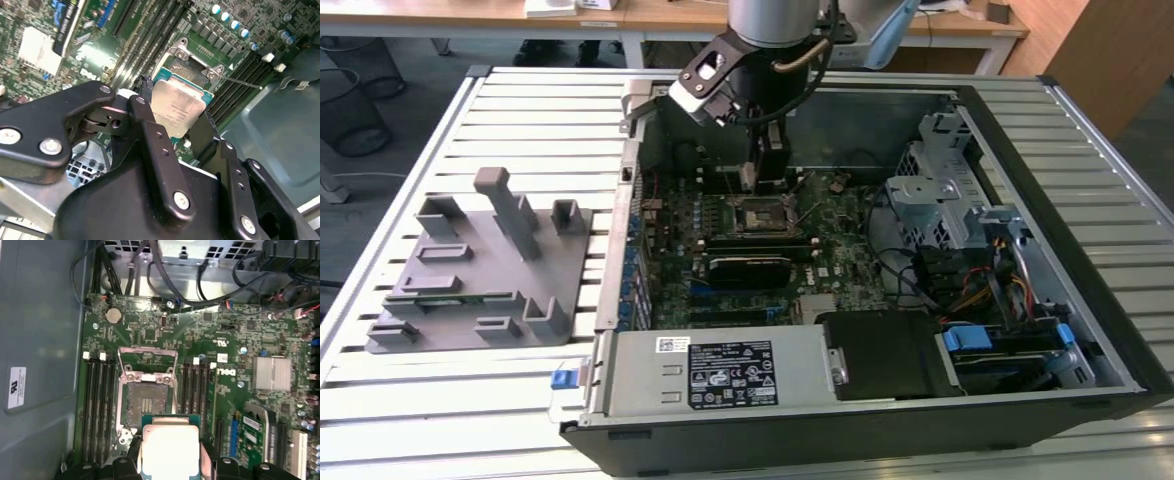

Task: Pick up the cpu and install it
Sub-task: 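Place the cpu into insertion slot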

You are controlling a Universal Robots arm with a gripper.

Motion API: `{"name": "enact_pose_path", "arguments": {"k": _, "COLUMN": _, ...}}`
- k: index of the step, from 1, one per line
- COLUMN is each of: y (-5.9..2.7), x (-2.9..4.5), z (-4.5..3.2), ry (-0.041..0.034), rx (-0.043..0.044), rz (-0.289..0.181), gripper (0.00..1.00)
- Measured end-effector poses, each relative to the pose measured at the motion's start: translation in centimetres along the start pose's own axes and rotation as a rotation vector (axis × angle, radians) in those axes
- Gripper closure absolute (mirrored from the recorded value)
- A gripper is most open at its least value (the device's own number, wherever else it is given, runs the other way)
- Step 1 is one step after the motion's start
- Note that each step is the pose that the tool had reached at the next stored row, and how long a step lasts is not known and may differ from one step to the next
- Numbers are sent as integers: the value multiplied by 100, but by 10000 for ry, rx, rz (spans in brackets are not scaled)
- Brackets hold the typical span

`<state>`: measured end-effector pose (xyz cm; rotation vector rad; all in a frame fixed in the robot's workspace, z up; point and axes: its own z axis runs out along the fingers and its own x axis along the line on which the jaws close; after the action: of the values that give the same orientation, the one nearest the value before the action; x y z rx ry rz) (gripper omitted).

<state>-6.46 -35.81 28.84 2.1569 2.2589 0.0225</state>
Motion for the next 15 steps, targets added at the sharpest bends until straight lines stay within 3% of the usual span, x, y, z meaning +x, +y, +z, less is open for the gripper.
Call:
{"name": "enact_pose_path", "arguments": {"k": 6, "y": 54, "x": 102, "z": 109, "ry": -5, "rx": 0, "rz": -1, "gripper": 46}}
{"name": "enact_pose_path", "arguments": {"k": 15, "y": 58, "x": 111, "z": 255, "ry": 16, "rx": -1, "rz": 0, "gripper": 46}}
